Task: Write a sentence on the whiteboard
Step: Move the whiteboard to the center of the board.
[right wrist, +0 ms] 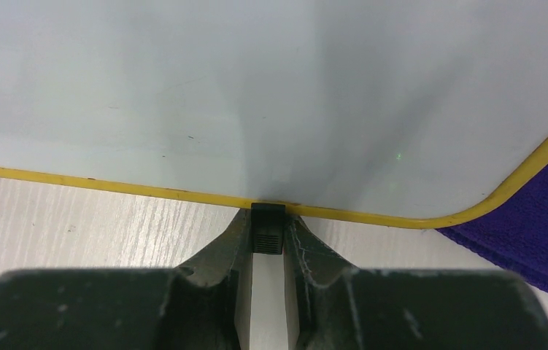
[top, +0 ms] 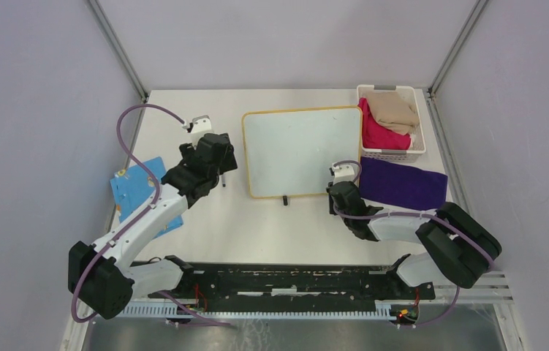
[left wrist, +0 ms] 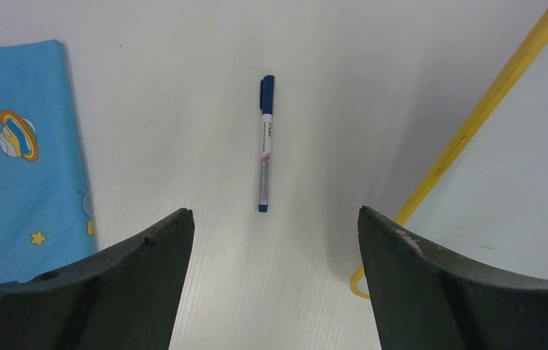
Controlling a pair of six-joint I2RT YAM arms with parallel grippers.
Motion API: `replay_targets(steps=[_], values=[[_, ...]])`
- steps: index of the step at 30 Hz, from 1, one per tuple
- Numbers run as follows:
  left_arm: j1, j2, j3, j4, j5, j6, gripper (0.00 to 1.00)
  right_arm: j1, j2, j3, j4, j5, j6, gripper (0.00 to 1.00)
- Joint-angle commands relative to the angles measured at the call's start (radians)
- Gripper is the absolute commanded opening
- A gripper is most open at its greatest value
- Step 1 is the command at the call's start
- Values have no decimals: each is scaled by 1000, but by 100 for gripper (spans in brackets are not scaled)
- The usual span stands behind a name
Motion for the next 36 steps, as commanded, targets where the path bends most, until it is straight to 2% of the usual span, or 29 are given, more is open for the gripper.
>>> replay_targets(steps=[1,9,18,26,31,33,36], values=[[-9,-20,5,14,-45,40,89,24,12,-7,-82,-59,42,8],[-20,-25,8,10,-63,44,89,26,-39,-11,-114,-31,14,33],[-27,-27,4,3,-89,36,89,26,-192,-39,-165,-39,-6,60],[-33,-16,10,-19,-152,11,91,29,-479,-58,-316,-59,-71,66],[-18,61,72,-75,-160,-37,94,27,-638,-48,-327,-53,-118,67],[34,85,85,-74,-105,-50,94,29,-665,-40,-303,-59,-119,68],[156,127,77,-38,87,-45,92,28,-681,-28,-276,-72,-97,68]])
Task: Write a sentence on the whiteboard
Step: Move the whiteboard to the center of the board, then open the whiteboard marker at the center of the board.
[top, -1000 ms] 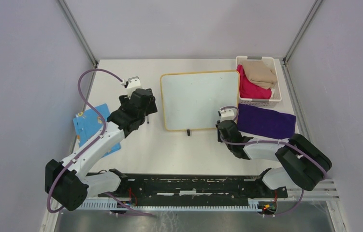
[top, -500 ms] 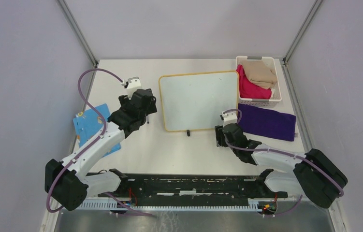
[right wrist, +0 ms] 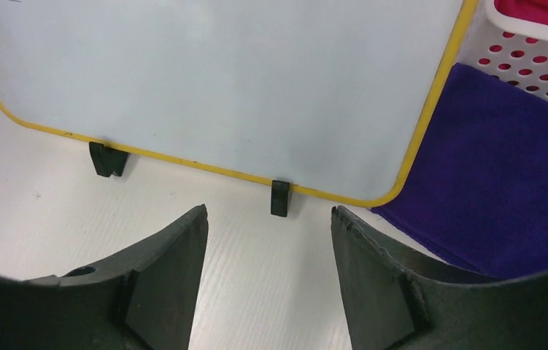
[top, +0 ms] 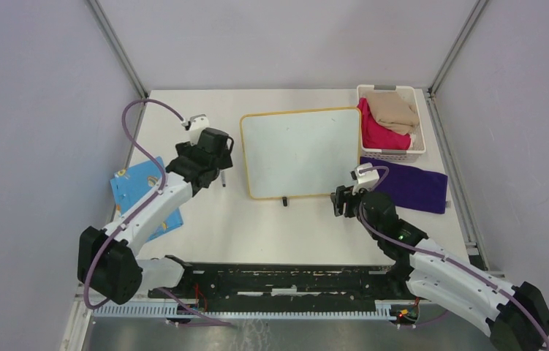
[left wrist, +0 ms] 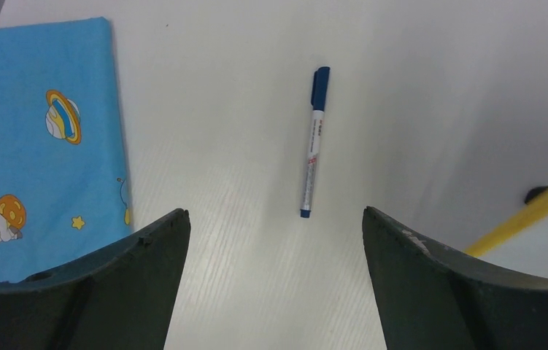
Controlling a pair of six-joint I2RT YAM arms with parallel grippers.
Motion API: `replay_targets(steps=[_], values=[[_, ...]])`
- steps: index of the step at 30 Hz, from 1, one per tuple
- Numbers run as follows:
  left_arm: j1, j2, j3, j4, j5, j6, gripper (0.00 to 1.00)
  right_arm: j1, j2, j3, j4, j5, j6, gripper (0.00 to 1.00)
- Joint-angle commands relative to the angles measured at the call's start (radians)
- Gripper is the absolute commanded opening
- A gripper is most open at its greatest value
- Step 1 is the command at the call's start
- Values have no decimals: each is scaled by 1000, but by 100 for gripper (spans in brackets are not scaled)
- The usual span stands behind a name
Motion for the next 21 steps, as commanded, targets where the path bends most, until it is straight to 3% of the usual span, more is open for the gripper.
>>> replay_targets(steps=[1,6,8,21], values=[[167,56,30,62,240,-35,91,5,-25,34,55,-29,-1,69],[274,187,65,121,554,3,91,5,-56,12,134,-80,17,69],[282,275,103,109,611,32,90,4,-70,13,137,-87,10,69],[282,558,275,-1,480,128,82,4,-97,85,65,-152,-62,67]])
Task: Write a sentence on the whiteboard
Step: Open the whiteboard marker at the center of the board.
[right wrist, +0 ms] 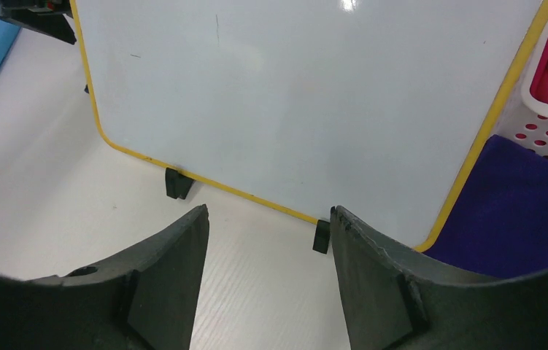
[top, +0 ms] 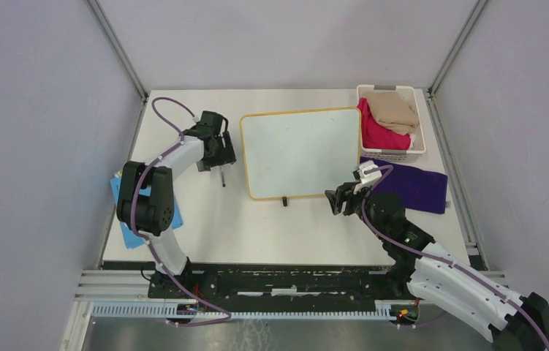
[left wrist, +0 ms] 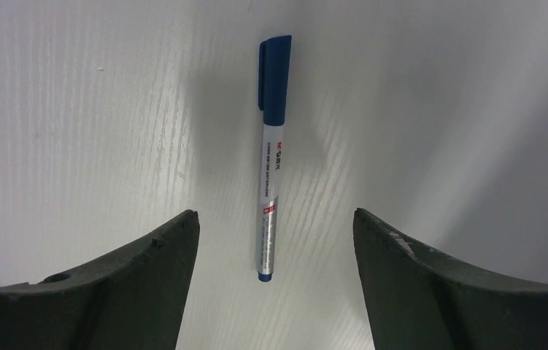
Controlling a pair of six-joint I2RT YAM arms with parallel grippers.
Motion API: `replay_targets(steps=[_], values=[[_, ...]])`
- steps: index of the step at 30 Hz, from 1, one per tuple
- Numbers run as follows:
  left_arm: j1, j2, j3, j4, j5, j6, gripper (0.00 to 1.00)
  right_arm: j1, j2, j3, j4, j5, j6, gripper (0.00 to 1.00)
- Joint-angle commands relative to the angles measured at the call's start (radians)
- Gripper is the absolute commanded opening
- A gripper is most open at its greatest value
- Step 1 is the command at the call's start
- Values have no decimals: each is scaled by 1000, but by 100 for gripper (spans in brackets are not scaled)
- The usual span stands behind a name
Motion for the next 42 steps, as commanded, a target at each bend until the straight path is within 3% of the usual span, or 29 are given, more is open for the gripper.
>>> replay_targets(steps=[1,21,32,36,42], values=[[2,56,65,-24,-47,66,81,4,-9,72,10,-27,-25,67],[2,176,51,-25,-85,90,48,5,-12,83,7,-8,-23,65],[2,171,4,-18,-87,83,17,5,-12,87,7,-6,-22,65],[2,146,-2,-18,-103,72,2,5,-13,91,3,-6,-19,65],[2,32,-20,-9,-161,30,2,5,-7,103,2,-17,-15,65]])
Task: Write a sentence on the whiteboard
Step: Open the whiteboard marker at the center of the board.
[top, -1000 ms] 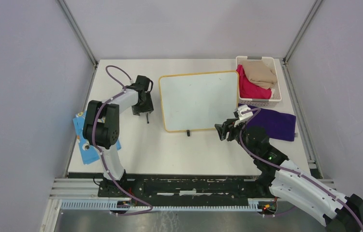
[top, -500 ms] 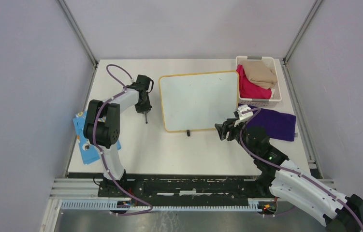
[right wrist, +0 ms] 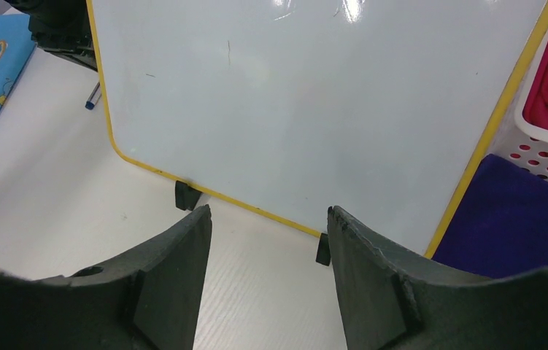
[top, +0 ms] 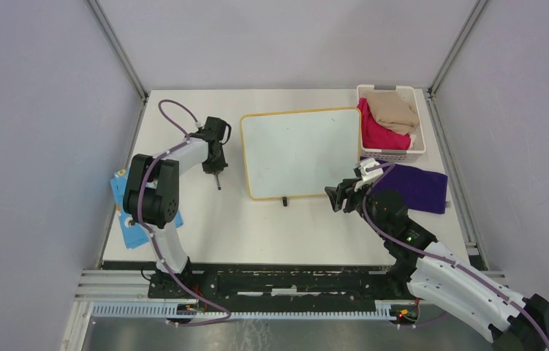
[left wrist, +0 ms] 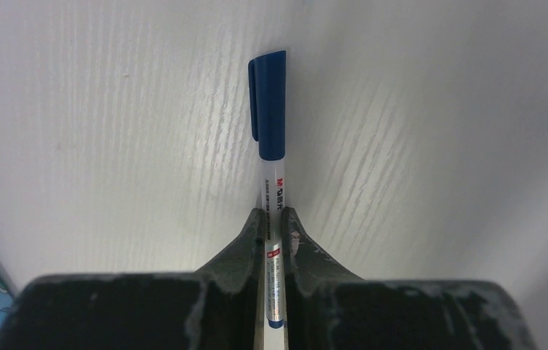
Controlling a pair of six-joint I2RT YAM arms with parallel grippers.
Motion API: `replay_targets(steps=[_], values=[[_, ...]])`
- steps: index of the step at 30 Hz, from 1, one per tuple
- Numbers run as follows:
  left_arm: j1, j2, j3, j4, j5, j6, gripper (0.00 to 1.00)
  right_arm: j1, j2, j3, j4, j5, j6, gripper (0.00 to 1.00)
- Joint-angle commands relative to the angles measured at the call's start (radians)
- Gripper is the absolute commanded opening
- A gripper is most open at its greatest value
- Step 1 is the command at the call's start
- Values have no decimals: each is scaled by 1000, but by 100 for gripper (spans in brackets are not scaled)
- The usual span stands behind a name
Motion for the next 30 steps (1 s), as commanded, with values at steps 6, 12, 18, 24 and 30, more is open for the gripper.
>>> replay_targets(steps=[6,12,18,24,30], values=[[4,-254,-14,-51,-101,-61,2,4,-1,90,15,-21,0,65],[2,-469,-5,-65,-58,-91,2,4,22,145,23,-96,-6,65],[-27,-734,-80,98,190,-128,2,7,88,150,200,-352,58,65],[-56,-916,-205,320,458,-196,2,70,235,179,436,-456,164,69],[-64,-1051,-334,535,633,-270,2,164,394,274,570,-440,189,78]])
